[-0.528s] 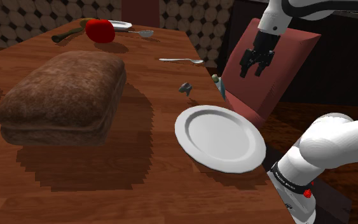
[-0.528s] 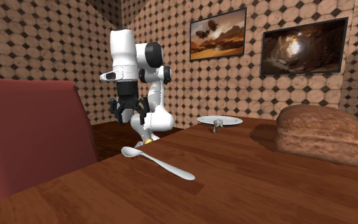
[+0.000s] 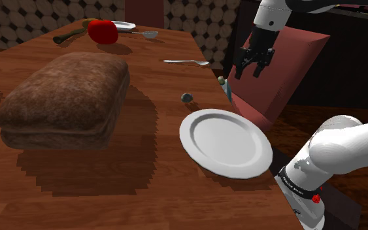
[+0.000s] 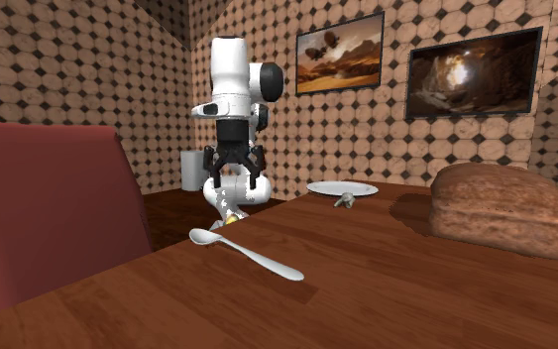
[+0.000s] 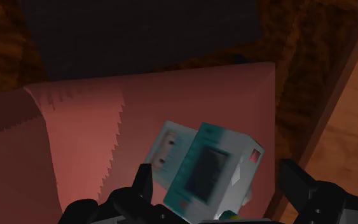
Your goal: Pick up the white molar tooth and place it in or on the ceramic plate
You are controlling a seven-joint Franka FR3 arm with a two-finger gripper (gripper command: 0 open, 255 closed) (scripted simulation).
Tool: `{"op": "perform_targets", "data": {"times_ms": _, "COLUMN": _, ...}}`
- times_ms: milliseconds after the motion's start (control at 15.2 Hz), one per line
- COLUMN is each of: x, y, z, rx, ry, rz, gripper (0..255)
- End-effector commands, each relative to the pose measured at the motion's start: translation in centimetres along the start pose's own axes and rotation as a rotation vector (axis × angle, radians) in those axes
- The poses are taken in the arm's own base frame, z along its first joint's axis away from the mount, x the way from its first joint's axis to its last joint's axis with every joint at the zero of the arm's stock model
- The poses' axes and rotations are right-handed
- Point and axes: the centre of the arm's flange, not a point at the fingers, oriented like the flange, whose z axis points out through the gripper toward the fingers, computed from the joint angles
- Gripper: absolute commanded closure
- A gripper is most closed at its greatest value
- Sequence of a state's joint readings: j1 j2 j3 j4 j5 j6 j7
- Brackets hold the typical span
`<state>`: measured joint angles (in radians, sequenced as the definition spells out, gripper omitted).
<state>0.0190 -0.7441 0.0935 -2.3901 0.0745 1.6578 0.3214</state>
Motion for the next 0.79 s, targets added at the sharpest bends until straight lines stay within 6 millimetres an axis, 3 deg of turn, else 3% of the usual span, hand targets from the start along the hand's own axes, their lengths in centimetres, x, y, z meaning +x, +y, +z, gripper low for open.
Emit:
{"op": "perform_targets", "data": {"times_ms": 0, "x": -0.6, "y": -2.8, "z": -0.5, "rx": -0.013, "ry": 0.008, "rz": 0.013, "gripper": 0}}
{"op": "perform_targets", "data": {"times_ms": 726, "x": -3.0, "y": -18.2, "z": -2.3, "rx": -0.082, "ry": 0.052, "rz": 0.075, "gripper": 0}}
